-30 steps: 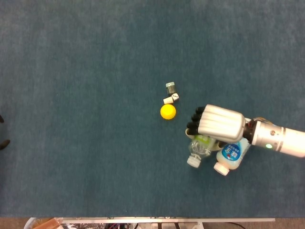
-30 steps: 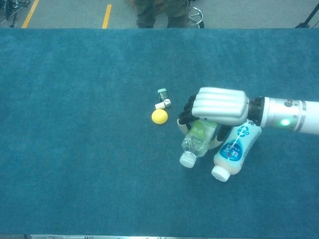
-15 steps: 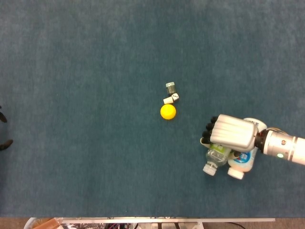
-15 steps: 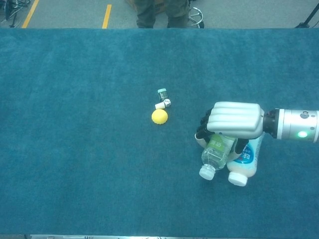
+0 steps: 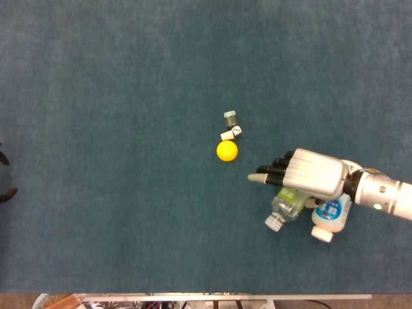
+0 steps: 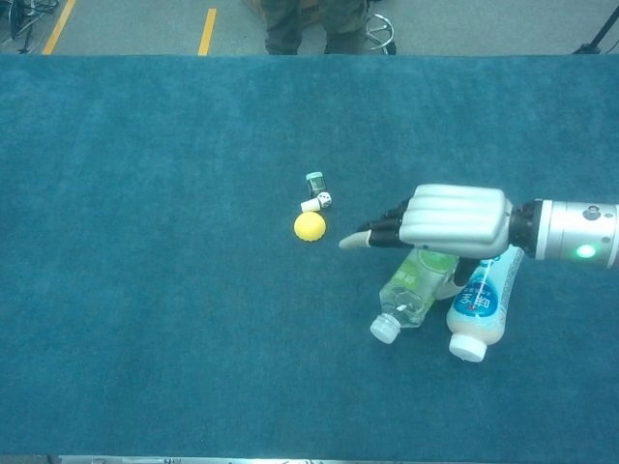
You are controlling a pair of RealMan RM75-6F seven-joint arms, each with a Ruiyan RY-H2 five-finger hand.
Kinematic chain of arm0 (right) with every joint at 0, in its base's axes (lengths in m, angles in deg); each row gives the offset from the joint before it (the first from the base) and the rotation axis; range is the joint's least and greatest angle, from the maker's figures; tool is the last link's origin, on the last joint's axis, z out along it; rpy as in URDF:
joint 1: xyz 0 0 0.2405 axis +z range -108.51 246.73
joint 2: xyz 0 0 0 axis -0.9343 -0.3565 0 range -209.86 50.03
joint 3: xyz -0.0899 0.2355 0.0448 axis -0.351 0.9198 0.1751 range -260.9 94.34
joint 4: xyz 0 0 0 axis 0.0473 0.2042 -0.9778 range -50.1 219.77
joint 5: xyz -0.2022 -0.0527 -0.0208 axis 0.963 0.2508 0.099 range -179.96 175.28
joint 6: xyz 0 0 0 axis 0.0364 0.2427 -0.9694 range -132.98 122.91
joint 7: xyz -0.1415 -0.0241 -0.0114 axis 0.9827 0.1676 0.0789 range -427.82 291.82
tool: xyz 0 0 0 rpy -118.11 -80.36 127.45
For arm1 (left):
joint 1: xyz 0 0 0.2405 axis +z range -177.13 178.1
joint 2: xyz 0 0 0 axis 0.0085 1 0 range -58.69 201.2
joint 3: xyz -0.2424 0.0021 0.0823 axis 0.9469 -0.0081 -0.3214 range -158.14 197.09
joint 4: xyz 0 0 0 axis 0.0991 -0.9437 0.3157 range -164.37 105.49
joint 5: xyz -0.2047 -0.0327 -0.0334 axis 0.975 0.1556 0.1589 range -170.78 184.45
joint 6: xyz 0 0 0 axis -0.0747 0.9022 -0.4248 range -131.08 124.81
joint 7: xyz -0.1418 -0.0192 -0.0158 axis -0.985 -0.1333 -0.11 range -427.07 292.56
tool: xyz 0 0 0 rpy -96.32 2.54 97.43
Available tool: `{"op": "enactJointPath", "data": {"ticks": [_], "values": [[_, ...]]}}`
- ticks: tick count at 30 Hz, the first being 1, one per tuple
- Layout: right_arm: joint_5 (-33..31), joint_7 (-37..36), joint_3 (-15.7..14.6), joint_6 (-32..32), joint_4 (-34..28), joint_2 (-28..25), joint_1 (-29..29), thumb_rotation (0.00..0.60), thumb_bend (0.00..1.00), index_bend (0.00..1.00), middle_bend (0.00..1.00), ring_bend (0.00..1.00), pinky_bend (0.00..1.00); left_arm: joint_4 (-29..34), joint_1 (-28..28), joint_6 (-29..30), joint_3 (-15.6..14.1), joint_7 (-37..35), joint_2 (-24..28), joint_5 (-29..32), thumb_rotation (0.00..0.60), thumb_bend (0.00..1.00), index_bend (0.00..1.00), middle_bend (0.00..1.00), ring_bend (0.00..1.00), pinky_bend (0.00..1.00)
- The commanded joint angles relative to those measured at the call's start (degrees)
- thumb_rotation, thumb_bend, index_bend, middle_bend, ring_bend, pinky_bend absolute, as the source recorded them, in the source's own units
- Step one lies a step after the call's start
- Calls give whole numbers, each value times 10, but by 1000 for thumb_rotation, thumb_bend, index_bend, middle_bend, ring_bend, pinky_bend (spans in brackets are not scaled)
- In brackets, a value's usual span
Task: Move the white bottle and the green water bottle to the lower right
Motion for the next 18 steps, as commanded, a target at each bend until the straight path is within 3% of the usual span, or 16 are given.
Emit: {"op": "enactJointPath", "data": {"ticks": [1, 9, 13, 18], "values": [[1, 13, 13, 18, -8, -11, -5, 600, 0, 22, 168, 289, 486, 7, -3, 6, 2, 2, 3, -6, 600, 74, 443, 270, 346, 477], [0, 57, 41, 72, -39, -46, -32, 600, 0, 0, 158, 277, 486, 44, -12, 22, 4, 27, 17, -27, 600, 74, 423, 267, 346, 477], [-28, 103, 73, 113, -50, -60, -64, 600, 0, 0, 164, 274, 486, 73, -25, 28, 10, 40, 23, -39, 600, 74, 416, 264, 346, 481], [-63, 119, 110, 175, -36, -61, -107, 600, 0, 80, 217, 274, 485, 108, -47, 29, 16, 52, 25, -62, 600, 74, 409, 261, 343, 494]]}}
